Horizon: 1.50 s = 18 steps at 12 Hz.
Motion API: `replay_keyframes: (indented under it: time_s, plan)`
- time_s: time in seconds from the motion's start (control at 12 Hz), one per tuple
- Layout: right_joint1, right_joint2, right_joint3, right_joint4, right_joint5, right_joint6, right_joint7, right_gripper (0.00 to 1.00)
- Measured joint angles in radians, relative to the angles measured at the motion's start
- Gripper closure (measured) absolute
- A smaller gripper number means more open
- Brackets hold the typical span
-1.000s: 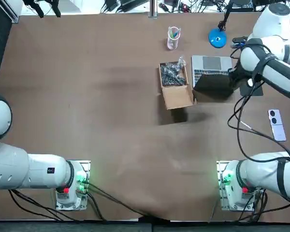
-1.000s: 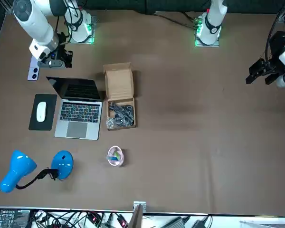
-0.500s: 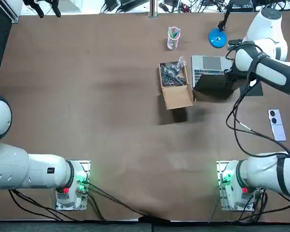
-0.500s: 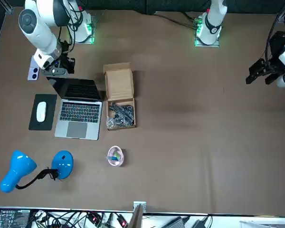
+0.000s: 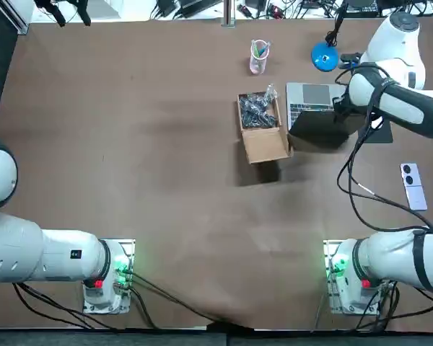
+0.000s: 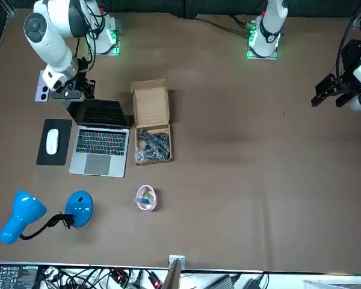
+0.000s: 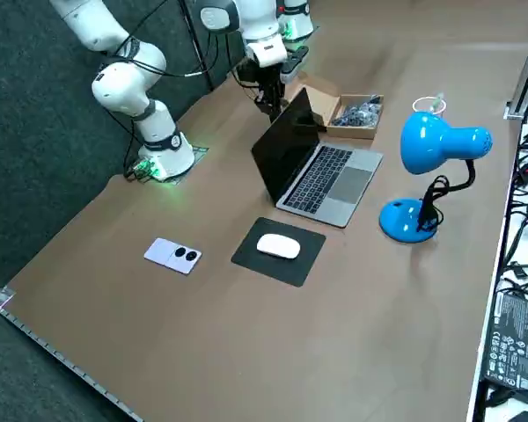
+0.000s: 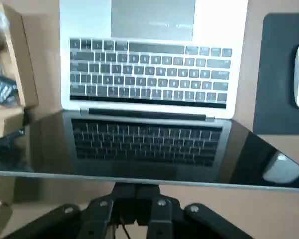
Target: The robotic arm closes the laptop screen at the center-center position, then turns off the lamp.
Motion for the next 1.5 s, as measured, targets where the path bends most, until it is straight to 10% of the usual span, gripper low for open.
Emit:
replay_keyframes:
  time_s: [0.58,1.5]
  plan:
    - [-0.011,0.116,-0.005,0.11,-0.002,0.066,0.009,0.98]
    - [-0.043,0.509,-0.019,0.386,-0.067,0.168,0.055,0.98]
